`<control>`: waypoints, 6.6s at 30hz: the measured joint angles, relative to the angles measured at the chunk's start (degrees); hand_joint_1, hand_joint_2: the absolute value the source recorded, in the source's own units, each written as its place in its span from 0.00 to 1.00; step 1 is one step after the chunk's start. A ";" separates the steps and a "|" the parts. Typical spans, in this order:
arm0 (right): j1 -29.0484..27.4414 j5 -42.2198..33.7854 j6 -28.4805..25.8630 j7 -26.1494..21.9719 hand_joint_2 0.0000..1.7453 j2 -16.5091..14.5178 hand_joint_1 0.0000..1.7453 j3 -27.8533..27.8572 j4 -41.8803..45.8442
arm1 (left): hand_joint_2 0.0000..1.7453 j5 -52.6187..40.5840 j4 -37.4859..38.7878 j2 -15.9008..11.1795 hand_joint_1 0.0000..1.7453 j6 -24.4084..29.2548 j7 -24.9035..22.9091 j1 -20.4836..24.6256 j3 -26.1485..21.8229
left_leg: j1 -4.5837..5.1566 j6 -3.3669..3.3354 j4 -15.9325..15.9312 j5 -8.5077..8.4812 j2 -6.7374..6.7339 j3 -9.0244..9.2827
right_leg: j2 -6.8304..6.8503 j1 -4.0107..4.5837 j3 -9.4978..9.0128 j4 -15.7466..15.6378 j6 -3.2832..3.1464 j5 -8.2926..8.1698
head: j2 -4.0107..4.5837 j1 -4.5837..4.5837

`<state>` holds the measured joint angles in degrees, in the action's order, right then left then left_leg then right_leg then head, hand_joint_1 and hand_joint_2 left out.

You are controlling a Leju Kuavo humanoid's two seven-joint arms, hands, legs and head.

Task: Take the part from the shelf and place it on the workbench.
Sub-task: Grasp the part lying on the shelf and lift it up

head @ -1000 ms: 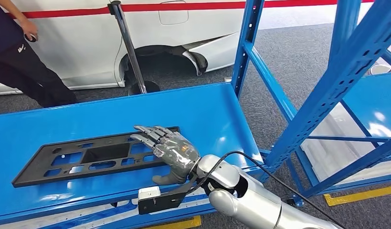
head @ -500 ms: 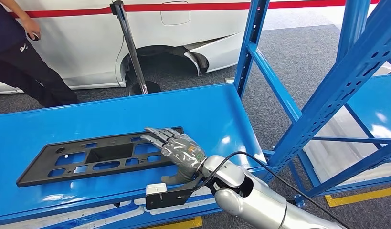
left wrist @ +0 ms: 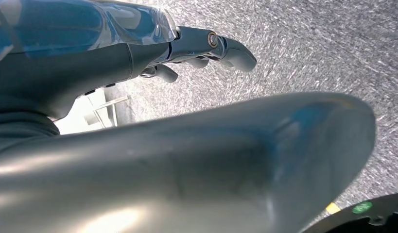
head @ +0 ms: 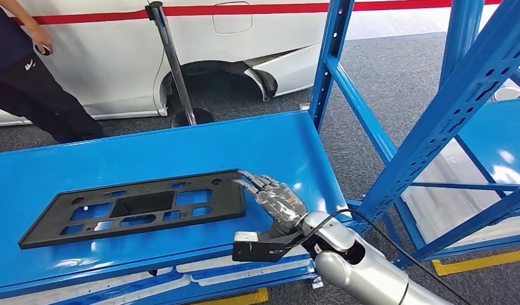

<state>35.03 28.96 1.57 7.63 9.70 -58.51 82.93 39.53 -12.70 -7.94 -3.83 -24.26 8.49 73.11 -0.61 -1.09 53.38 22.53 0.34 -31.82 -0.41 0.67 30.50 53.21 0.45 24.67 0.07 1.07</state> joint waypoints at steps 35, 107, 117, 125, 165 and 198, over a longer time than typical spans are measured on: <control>8.55 4.02 4.81 -3.29 1.00 -14.84 0.00 -7.47 -11.89 | 0.00 -1.13 0.00 -0.08 0.00 -1.02 0.15 0.70 0.80 | -0.03 0.02 -0.03 -0.02 0.02 -0.02 | 0.03 0.04 -0.03 0.03 -0.02 0.01 | 0.00 0.00; 11.22 2.63 4.48 -6.59 1.00 -25.90 0.00 -10.88 -34.25 | 0.00 -2.96 0.00 0.69 0.00 -2.34 -0.16 3.19 3.42 | -0.16 0.19 -0.06 -0.24 -0.02 0.39 | -0.02 0.19 -0.34 0.05 -0.16 -0.14 | 0.00 0.00; 11.67 1.24 5.39 -6.61 1.00 -26.05 1.00 -10.88 -35.37 | 0.00 -4.09 0.00 1.04 0.00 -3.13 -0.18 3.82 4.52 | -0.17 0.19 -0.06 -0.26 -0.02 0.41 | -0.02 0.20 -0.35 0.05 -0.18 -0.16 | 0.00 0.00; 11.64 0.36 6.11 -6.67 1.00 -26.05 1.00 -10.88 -35.78 | 0.00 -4.18 0.00 1.26 0.00 -3.28 -0.27 4.35 4.80 | -0.24 0.21 -0.08 -0.35 -0.07 0.41 | -0.08 0.26 -0.30 0.04 -0.23 -0.31 | 0.00 0.00; 11.93 -0.13 4.07 -6.12 1.00 -26.51 0.00 -10.84 -37.51 | 0.00 -4.10 0.00 1.72 0.00 -3.31 -0.66 4.38 6.02 | -0.32 0.33 -0.14 -0.72 -0.05 0.15 | -0.05 0.36 -0.06 0.04 -0.29 -0.59 | 0.00 0.00; 13.43 -3.67 5.44 -5.52 1.00 -26.58 0.00 -10.30 -37.61 | 0.00 -4.91 0.00 2.32 0.00 -3.34 -0.40 5.09 6.20 | -0.32 0.34 -0.13 -0.74 -0.05 0.04 | -0.05 0.35 0.04 0.04 -0.27 -0.62 | 0.00 0.00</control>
<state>48.46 25.29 7.01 2.11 -16.88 -68.81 45.32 34.62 -12.70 -5.62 -7.17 -24.65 13.58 79.31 -0.93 -0.75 53.25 21.79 0.29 -31.78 -0.46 1.02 30.54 53.25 0.18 24.05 0.07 1.07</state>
